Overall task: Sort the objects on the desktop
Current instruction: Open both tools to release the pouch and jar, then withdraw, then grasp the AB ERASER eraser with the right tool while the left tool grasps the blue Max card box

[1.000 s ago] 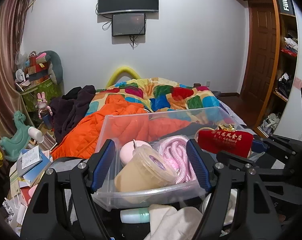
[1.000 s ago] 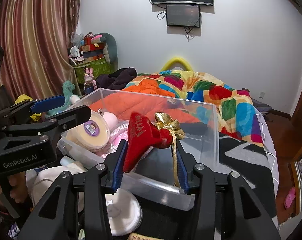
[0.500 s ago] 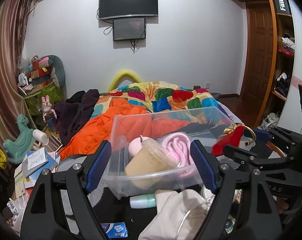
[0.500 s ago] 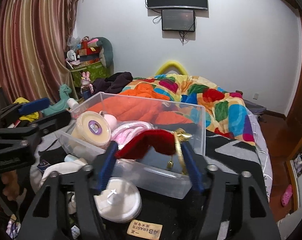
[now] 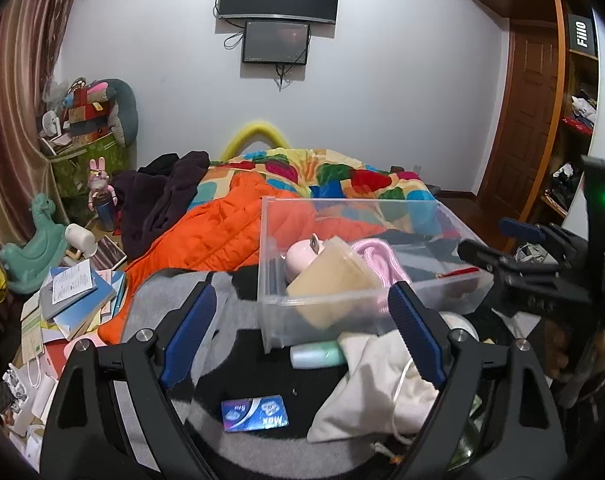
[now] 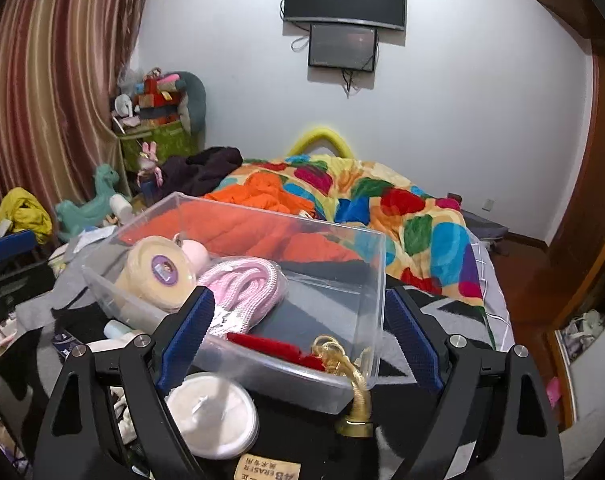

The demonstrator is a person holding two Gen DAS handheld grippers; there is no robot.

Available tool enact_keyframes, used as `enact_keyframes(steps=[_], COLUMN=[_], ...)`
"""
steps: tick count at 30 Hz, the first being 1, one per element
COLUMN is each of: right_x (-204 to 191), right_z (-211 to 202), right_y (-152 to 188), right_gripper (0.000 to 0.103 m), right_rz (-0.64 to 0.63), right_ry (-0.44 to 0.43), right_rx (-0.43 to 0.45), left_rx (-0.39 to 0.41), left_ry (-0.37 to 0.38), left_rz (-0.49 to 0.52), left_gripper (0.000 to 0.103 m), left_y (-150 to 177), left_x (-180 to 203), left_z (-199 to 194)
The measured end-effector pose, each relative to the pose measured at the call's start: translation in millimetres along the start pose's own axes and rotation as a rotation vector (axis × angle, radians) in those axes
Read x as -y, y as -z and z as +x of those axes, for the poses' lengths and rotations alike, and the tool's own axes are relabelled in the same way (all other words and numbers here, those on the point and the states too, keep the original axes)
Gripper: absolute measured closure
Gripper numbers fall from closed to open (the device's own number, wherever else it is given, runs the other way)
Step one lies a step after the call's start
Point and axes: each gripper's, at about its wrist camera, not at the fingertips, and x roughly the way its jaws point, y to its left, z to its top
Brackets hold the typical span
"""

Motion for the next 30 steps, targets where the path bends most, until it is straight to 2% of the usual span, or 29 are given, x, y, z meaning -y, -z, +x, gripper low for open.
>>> enact_keyframes(steps=[3, 11, 15, 23, 27, 30], right_x=[1, 4, 8, 7, 8, 8], right_z=[-7, -26, -25, -12, -7, -8], right_y=[6, 42, 61, 95, 102, 104], right_gripper=[0.018, 0.018, 0.018, 0.018, 0.018, 0.018], right_rz=[0.013, 0.006, 0.029, 0.031, 0.039, 0.040], right_ry=[-0.025, -0.026, -0.052, -0.079, -0.108, -0.116], right_rx=[0.012, -0.008, -0.060, -0.172, -0.200, -0.200], left_rx=[-0.006, -0.095, -0.171, -0.241, -0.278, -0.298], left_ry=[-0.011, -0.072, -0.095, -0.118, -0.128, -0.125], left_rz=[0.019, 0.058, 0.048, 0.099, 0.138, 0.129], left_gripper=[0.014, 0.014, 0.014, 0.014, 0.014, 0.016], left_y=[8, 35, 49, 67, 72, 73], left_x=[-1, -16, -29, -27, -19, -21], left_z=[-3, 5, 18, 30, 40, 44])
